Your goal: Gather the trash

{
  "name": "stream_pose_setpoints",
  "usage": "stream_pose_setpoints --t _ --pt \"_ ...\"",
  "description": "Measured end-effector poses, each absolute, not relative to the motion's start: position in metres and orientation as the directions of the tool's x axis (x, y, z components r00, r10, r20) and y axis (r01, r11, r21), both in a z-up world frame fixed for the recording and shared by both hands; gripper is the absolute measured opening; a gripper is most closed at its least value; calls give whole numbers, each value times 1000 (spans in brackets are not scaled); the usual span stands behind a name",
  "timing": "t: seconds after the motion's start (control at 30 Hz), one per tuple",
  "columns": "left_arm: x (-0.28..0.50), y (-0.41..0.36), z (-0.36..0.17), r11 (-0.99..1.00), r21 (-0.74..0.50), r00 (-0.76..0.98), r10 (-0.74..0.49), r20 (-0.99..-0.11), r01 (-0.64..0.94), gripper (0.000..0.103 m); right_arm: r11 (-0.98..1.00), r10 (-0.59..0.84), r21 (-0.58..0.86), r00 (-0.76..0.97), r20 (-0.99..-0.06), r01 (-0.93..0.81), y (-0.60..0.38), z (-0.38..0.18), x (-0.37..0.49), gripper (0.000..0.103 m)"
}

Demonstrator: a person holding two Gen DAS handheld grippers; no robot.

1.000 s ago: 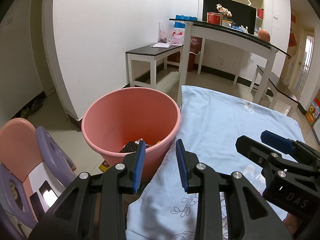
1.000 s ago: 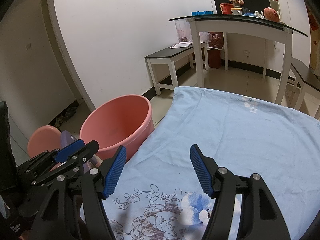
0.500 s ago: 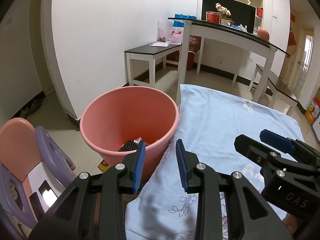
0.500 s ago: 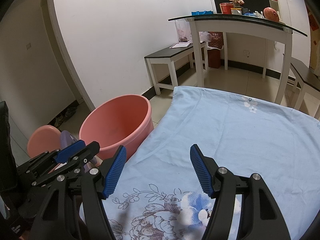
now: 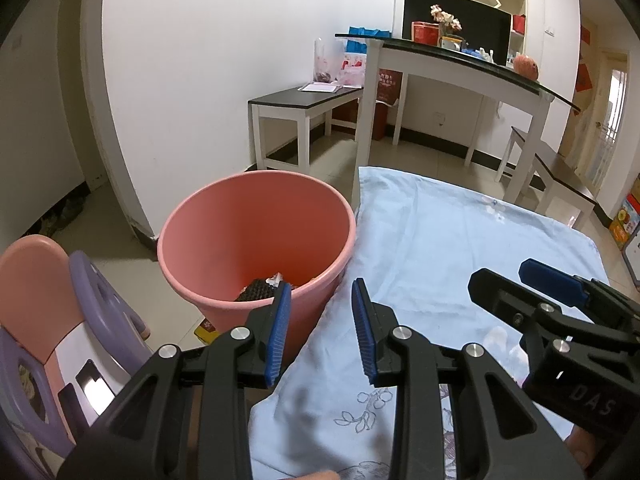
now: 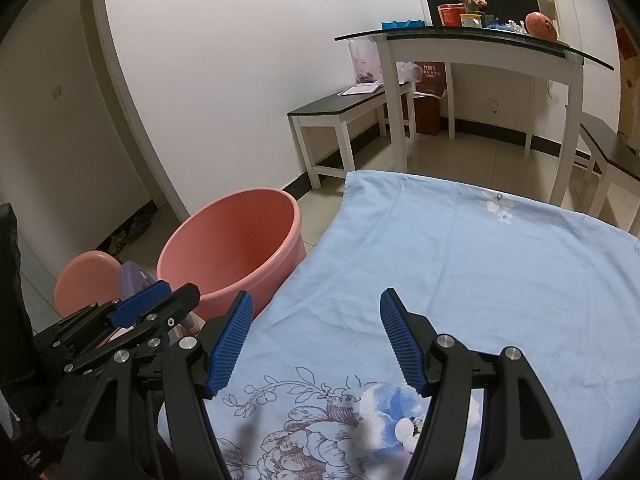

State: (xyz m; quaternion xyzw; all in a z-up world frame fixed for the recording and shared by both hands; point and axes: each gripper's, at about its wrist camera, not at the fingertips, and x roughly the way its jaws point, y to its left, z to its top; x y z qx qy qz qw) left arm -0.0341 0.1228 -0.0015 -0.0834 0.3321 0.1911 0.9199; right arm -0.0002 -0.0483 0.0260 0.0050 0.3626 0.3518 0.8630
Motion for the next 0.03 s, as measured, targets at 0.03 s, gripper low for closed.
stream_pose_setpoints --t 0.03 --pt "-34 122 -1 914 -25 706 296 -643 -405 31 753 610 263 490 -622 -603 -48 26 0 65"
